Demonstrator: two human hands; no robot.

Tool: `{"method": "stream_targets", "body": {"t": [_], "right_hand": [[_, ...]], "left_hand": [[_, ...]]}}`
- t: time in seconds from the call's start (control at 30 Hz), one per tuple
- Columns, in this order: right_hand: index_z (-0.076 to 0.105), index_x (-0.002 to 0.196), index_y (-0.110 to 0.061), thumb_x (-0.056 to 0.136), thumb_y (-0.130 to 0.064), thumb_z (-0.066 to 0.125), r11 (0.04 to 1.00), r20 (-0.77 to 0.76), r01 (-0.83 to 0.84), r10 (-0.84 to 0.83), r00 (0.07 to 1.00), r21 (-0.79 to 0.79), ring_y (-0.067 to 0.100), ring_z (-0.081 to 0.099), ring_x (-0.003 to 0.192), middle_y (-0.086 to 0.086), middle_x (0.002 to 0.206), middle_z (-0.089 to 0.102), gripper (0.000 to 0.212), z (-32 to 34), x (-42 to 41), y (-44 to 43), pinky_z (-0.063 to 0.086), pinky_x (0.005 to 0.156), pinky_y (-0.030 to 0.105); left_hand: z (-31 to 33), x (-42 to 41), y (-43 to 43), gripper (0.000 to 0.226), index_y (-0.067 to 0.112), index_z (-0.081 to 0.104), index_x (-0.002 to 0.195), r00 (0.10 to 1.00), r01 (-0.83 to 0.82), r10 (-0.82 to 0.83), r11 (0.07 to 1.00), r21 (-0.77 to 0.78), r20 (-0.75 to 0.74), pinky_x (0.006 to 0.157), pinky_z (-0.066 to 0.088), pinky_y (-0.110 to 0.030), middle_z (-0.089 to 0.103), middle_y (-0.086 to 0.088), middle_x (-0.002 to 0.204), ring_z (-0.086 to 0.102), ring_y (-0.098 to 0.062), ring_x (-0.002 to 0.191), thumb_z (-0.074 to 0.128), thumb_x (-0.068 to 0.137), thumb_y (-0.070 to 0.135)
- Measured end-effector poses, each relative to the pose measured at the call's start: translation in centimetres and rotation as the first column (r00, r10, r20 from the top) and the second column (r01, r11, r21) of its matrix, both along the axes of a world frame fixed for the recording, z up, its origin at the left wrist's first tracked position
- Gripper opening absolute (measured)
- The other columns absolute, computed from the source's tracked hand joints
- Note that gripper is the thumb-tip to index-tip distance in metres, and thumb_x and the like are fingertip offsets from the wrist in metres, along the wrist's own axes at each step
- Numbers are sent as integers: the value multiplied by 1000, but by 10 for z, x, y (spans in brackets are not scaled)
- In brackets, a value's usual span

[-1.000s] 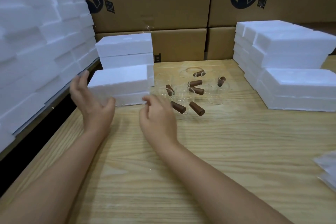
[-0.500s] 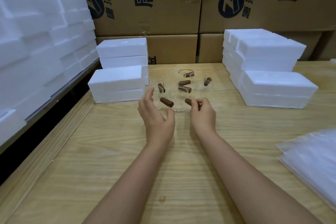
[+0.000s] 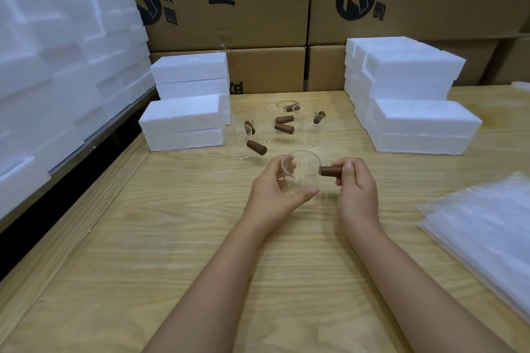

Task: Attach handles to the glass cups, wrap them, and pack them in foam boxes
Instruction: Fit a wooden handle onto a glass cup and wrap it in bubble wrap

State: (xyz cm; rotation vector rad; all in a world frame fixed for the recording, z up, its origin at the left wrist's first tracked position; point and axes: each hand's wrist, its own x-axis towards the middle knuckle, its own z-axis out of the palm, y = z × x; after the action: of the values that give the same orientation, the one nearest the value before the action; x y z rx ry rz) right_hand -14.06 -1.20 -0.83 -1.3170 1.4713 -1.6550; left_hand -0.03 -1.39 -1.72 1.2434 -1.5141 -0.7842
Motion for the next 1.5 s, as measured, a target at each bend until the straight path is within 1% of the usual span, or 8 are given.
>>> {"method": "stream_targets", "body": {"t": [0.27, 0.43, 0.7, 0.8, 0.93, 1.1, 1.33, 1.5], "right_hand": [[56, 92, -15, 102, -17, 34, 999, -47, 29, -28, 999, 14, 0, 48, 68, -14, 74, 54, 24, -4, 3, -4, 34, 58, 6], [49, 90, -19, 97, -36, 47, 999, -5, 14, -14, 1000, -32, 5, 56, 82, -1, 89, 63, 19, 2, 13, -4, 37, 67, 6], [40, 91, -17, 78, -51, 67, 994, 9, 72, -72, 997, 78, 14, 57, 83, -3, 86, 56, 45, 6, 20, -4, 36, 61, 9], [39, 94, -17, 70, -57, 71, 989, 10, 65, -66, 998, 132, 15, 56, 87, 4, 96, 58, 56, 8, 21, -4, 34, 62, 12], [36, 97, -15, 57, -60, 76, 988, -96, 75, -63, 993, 134, 17, 46, 97, 3, 106, 44, 72, 10, 25, -1, 39, 81, 24], [32, 101, -18, 49, -54, 83, 988, -183, 40, -12, 983, 148, 12, 34, 95, 0, 108, 29, 81, 9, 31, 4, 33, 86, 20], [38, 95, -19, 68, -57, 71, 993, -84, 45, -35, 996, 113, 15, 44, 97, -9, 96, 32, 58, 5, 29, 1, 34, 84, 19], [45, 89, -19, 86, -43, 60, 997, -39, -72, 73, 997, 31, -17, 47, 76, -9, 96, 35, 28, 6, 21, -5, 32, 69, -3]], "left_hand": [[2, 2, -2, 66, 34, 50, 117, 1000, 2, -2, 999, -40, 14, 88, 46, -10, 61, 9, 118, 58, 5, 104, 89, 65, 21], [4, 1, -4, 69, 45, 35, 106, 997, 72, -70, 996, -51, 34, 82, 55, -21, 56, 16, 117, 57, 13, 102, 87, 68, 20], [3, -1, -5, 71, 54, 30, 101, 978, 63, -29, 985, -163, 204, 68, 49, -16, 57, 11, 115, 62, -4, 73, 85, 68, 22], [1, -1, -6, 70, 52, 29, 101, 971, 36, 5, 985, -168, 239, 65, 42, -6, 60, 8, 100, 61, -5, 78, 81, 69, 19], [3, -2, -6, 67, 48, 30, 103, 969, 8, 34, 985, -171, 243, 62, 41, -5, 57, 13, 109, 59, -4, 75, 78, 69, 16], [4, -2, -6, 68, 61, 26, 94, 976, -7, 51, 979, -202, 214, 69, 38, -5, 60, 13, 104, 53, -3, 92, 70, 74, 14], [4, -3, -6, 68, 54, 24, 98, 975, 21, 26, 977, -210, 222, 62, 41, -7, 56, 18, 113, 59, -5, 73, 76, 69, 19], [4, -1, -8, 68, 48, 30, 100, 986, 28, 9, 974, -223, 164, 68, 46, -17, 55, 12, 122, 59, -5, 69, 82, 68, 18]]}}
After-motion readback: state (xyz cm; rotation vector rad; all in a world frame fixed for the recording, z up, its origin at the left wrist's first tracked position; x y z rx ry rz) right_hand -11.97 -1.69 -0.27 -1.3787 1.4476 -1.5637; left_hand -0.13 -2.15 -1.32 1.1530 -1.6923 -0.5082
